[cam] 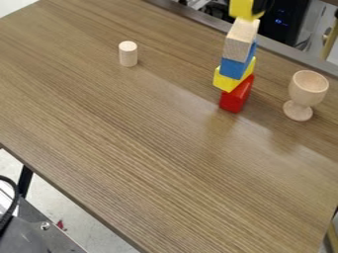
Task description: Remove the yellow rectangular block on top of the white rectangular block and put it to the left
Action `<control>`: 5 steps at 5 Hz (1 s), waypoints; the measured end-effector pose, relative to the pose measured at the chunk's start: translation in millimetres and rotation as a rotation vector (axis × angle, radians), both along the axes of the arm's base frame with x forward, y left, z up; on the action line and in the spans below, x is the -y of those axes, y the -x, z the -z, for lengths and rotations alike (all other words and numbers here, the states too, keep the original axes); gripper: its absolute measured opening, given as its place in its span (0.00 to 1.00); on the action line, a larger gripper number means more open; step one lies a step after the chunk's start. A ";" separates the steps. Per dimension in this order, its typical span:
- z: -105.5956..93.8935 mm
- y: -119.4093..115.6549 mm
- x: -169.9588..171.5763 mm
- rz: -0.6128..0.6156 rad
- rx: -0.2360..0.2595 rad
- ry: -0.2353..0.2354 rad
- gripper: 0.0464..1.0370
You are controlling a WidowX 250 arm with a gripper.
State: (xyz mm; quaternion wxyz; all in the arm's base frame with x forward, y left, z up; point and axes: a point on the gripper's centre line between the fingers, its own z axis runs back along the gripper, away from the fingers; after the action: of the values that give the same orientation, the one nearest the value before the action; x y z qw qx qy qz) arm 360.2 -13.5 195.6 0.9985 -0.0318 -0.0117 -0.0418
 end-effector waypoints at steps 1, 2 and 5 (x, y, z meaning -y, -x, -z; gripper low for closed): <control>-16.2 2.1 -21.4 -0.073 0.052 0.037 0.55; 15.0 -16.6 -63.8 -0.212 -0.016 0.028 0.55; 117.6 -66.4 -123.1 -0.372 -0.148 -0.048 0.55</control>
State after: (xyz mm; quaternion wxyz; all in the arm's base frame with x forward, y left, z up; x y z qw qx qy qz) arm 426.7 109.6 78.0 0.9876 -0.0084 0.0569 0.1458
